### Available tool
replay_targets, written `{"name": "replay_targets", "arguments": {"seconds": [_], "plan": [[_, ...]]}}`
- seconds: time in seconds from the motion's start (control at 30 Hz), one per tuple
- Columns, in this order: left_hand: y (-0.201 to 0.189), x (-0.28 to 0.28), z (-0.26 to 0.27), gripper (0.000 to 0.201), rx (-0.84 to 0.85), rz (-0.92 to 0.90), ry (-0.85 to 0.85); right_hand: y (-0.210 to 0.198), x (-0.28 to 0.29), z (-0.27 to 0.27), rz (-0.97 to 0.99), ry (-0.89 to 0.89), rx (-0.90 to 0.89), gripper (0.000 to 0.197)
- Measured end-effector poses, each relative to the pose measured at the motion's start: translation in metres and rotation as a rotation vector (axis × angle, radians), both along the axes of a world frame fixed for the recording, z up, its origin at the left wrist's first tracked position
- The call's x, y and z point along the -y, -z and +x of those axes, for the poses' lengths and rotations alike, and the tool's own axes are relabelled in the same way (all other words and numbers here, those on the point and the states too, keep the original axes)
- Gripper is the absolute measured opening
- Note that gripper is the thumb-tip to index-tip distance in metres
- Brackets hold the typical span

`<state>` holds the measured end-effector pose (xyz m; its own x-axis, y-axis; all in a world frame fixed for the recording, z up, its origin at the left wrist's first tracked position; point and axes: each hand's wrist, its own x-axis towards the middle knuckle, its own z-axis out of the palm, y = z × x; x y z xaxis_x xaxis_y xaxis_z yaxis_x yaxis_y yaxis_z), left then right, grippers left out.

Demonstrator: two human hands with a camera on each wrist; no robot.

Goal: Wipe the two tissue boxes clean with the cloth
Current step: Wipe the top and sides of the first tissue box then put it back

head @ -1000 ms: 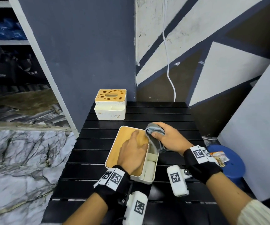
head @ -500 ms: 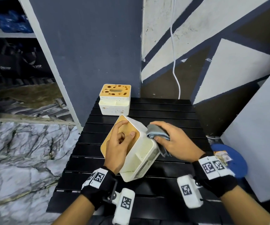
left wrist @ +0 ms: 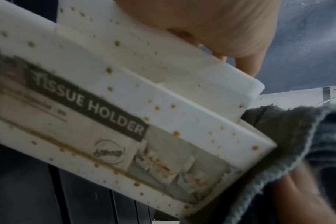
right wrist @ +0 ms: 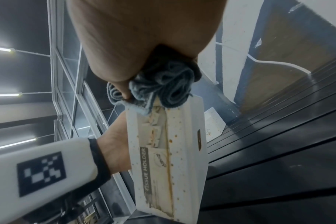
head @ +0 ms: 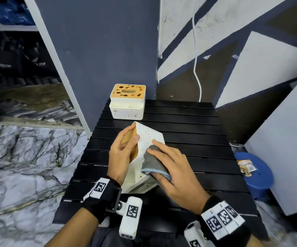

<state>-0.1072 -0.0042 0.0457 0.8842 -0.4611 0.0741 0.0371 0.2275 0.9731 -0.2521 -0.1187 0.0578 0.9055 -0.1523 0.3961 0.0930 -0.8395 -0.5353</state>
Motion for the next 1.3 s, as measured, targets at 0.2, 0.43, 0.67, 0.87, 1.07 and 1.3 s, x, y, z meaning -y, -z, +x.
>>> {"name": "replay_targets", "arguments": {"seconds": [0.2, 0.43, 0.67, 0.87, 1.07, 1.3], "plan": [[-0.001, 0.002, 0.001, 0.037, 0.003, -0.008, 0.029, 0.003, 0.009, 0.011, 0.076, 0.083, -0.003, 0.047], [0.002, 0.005, 0.002, 0.037, 0.049, 0.018, -0.001, 0.011, 0.004, -0.005, 0.128, 0.092, 0.010, 0.048], [-0.002, 0.003, 0.005, 0.050, 0.041, 0.017, 0.013, 0.008, 0.004, 0.014, 0.023, 0.139, 0.015, 0.047], [-0.002, 0.003, 0.004, 0.045, 0.043, 0.051, -0.005, 0.022, 0.016, -0.002, 0.112, 0.205, 0.017, 0.051], [-0.001, 0.002, 0.006, 0.042, 0.047, 0.041, 0.023, 0.012, -0.002, -0.001, -0.021, 0.118, 0.024, 0.049], [-0.002, 0.003, 0.006, 0.046, 0.059, 0.048, 0.058, 0.017, 0.019, 0.026, 0.047, 0.240, 0.003, 0.053]]}}
